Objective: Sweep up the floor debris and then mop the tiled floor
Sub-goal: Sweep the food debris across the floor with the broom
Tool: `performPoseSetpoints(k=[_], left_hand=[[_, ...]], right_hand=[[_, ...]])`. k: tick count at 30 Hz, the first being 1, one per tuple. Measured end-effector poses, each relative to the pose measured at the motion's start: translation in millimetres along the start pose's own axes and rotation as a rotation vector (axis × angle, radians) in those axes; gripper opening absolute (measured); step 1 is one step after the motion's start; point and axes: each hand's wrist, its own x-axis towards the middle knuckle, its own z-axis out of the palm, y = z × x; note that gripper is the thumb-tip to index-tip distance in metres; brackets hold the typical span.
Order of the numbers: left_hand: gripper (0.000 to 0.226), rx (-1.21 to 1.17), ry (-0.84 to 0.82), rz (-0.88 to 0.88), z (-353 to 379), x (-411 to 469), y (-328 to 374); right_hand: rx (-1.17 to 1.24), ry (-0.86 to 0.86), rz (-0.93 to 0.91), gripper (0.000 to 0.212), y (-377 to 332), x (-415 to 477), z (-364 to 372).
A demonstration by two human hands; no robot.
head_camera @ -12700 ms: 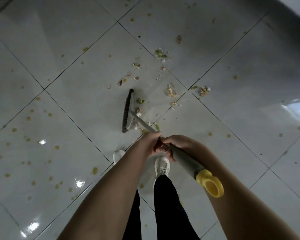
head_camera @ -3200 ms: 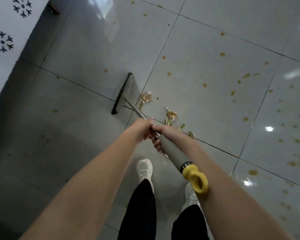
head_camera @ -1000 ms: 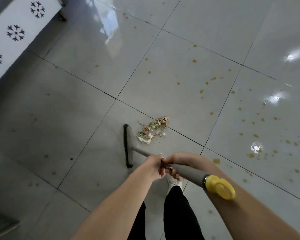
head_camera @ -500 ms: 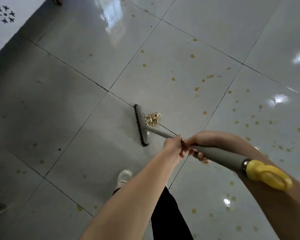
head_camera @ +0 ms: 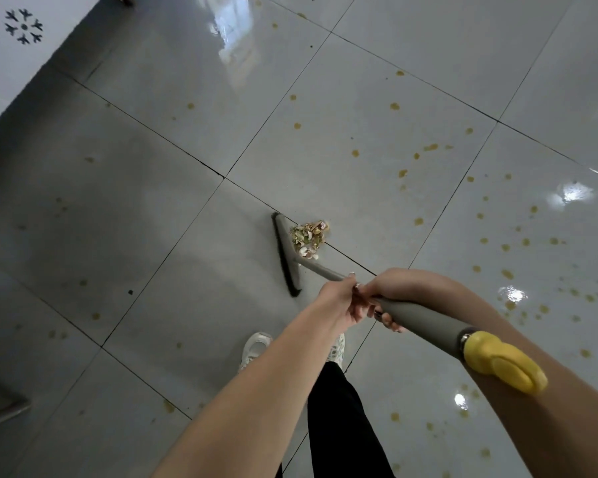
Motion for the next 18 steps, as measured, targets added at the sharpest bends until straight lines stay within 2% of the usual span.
performPoseSetpoints(k=[5,11,14,18], left_hand=[[0.032,-0.078,0.024,0.081,11,-11,-9],[0.026,-0.065,0.118,0.032,-28,-13,-6],[0.028,0.039,0.075,-0.035,-50,-10,-4],[0.039,0.159,-0.027,-0.047,-54,-11,-8]], right_hand=[[0.049,0.012,-0.039,0.045,10,-17,-4],[0.027,-0.114,-0.042,0.044,-3,1,23],[0.067,-0.123,-0.024,0.044,-8,13,42],[0.101,-0.023,0.007,0.046,-3,9,50]])
